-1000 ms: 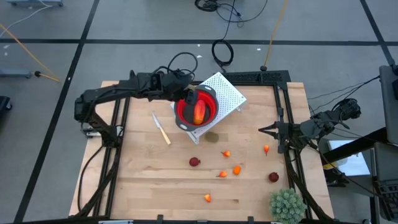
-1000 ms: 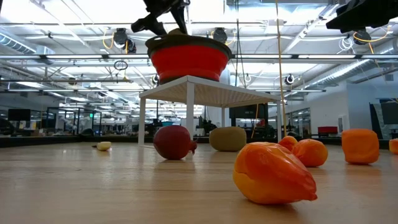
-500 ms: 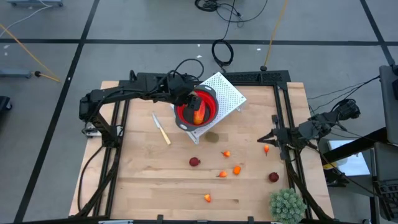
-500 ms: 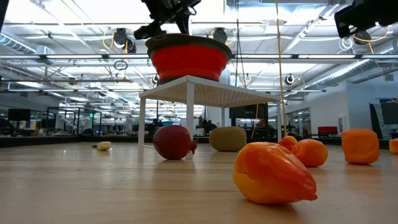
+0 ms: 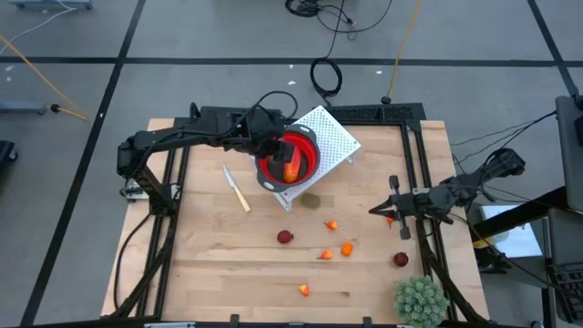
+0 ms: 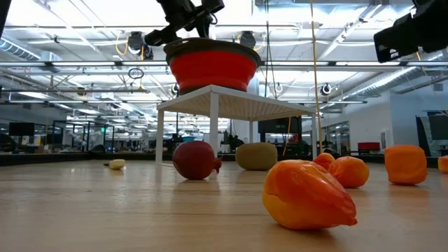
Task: Pick & Place Fruit
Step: Put the kiwi into the red strainer bowl on the shelf
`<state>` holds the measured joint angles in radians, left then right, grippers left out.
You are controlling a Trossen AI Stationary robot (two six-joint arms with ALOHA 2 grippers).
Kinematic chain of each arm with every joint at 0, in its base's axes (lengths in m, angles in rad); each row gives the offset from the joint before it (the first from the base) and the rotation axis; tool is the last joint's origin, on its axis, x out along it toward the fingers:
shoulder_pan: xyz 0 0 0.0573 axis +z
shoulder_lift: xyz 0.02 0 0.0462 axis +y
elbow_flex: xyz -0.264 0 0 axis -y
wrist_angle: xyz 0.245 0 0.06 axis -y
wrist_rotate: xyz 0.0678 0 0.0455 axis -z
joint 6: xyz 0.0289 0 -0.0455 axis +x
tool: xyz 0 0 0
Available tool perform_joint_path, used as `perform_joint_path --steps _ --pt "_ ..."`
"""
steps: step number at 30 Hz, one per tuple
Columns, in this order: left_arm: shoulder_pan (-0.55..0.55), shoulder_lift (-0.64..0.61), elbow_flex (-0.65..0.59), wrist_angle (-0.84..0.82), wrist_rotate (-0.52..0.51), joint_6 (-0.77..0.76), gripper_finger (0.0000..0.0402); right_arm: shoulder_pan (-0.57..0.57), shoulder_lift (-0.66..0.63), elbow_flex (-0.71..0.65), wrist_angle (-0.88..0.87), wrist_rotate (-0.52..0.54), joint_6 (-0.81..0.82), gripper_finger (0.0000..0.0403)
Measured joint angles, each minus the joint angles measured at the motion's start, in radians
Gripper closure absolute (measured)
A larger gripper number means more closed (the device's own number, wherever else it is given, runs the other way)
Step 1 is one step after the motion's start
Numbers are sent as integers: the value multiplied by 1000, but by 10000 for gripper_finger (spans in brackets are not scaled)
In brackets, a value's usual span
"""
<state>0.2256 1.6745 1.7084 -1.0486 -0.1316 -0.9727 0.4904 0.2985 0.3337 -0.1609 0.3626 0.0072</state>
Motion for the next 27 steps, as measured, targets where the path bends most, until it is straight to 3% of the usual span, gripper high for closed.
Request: perform_joint_path --steps 9,27 --pt "-6 14 0 -12 28 -49 188 0 -56 -78 77 3 -2 399" --pt "-6 15 0 -24 27 -48 188 0 -67 -89 75 10 -4 399"
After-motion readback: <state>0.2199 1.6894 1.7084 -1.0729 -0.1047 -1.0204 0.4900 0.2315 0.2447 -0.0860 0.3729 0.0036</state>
